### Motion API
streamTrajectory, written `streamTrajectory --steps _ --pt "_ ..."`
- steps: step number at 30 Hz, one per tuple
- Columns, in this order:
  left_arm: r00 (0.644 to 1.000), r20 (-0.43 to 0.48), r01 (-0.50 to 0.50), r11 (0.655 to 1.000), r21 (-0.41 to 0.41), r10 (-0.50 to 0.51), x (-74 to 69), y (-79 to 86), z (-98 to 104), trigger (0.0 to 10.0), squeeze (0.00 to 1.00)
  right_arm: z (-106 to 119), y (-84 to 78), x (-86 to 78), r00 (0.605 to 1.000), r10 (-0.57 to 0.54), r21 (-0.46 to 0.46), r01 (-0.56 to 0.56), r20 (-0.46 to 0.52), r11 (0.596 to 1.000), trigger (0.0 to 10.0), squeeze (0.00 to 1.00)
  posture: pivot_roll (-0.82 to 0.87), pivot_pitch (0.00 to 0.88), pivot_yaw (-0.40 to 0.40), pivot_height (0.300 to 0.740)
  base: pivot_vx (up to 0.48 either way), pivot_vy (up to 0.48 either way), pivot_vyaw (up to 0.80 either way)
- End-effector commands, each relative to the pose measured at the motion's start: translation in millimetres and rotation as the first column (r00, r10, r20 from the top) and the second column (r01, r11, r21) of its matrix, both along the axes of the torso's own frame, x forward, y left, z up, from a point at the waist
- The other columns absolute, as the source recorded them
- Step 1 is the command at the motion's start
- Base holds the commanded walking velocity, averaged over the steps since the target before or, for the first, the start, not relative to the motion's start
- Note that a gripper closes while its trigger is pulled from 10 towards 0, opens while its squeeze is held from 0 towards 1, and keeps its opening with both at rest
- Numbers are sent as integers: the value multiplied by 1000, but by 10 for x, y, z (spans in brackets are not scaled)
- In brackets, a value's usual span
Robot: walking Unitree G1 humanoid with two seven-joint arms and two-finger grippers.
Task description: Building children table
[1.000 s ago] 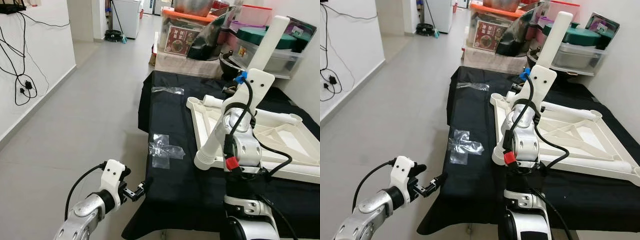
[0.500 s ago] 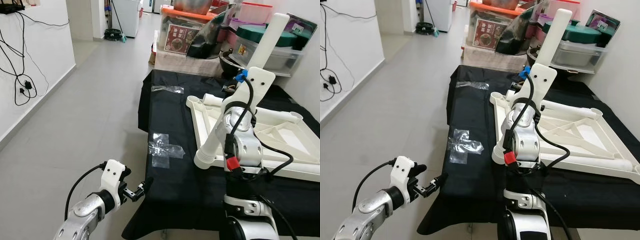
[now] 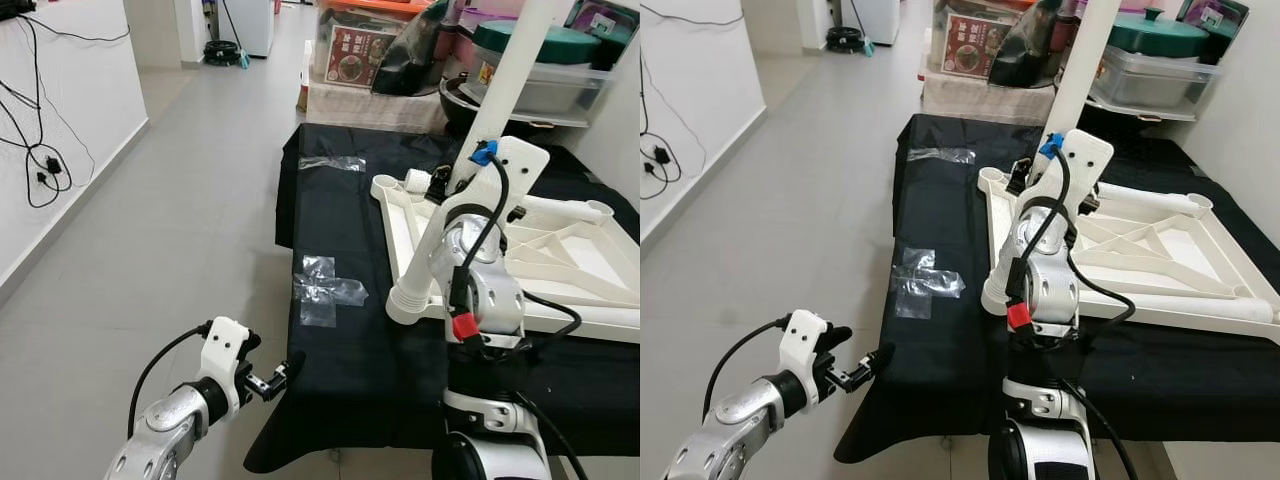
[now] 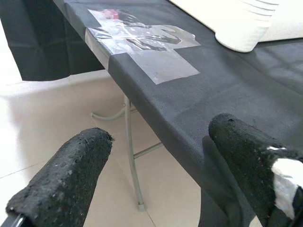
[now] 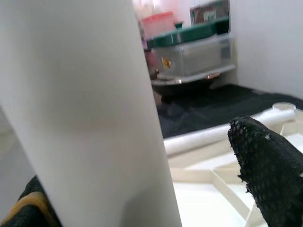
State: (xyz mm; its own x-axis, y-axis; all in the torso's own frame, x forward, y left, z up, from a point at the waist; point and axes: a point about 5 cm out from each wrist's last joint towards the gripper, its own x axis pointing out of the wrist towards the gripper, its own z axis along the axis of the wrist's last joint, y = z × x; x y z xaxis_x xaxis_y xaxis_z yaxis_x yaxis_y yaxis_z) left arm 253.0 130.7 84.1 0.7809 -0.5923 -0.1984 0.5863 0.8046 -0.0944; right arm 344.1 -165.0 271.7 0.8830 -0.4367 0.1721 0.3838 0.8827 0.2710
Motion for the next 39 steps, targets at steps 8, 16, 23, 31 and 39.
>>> streamTrajectory --steps 8,16,23,31,39 --pt "1000 -5 18 1000 7 -18 3 -17 -12 10000 0 182 -37 -57 996 23 -32 -21 85 999 10000 1000 -39 0 -112 740 0 0 0" --pt "1000 -3 21 1000 10 -21 11 -10 -8 10000 0 220 -173 -20 989 123 -118 -113 81 987 10000 1000 -37 0 -107 740 0 0 0" --pt "1000 -1 21 1000 14 -21 19 2 -2 10000 0 401 -445 34 962 262 -263 -234 76 936 10000 1000 -37 0 -104 740 0 0 0" --pt "1000 -3 27 999 18 -27 20 -7 -7 10000 0 382 -503 87 935 355 -276 -343 -5 898 10000 267 -41 0 -94 740 0 0 0" --pt "1000 -2 28 999 24 -27 30 13 2 10000 0 324 -470 147 872 483 -245 -488 -85 838 10000 0 -40 0 -94 740 0 0 0"
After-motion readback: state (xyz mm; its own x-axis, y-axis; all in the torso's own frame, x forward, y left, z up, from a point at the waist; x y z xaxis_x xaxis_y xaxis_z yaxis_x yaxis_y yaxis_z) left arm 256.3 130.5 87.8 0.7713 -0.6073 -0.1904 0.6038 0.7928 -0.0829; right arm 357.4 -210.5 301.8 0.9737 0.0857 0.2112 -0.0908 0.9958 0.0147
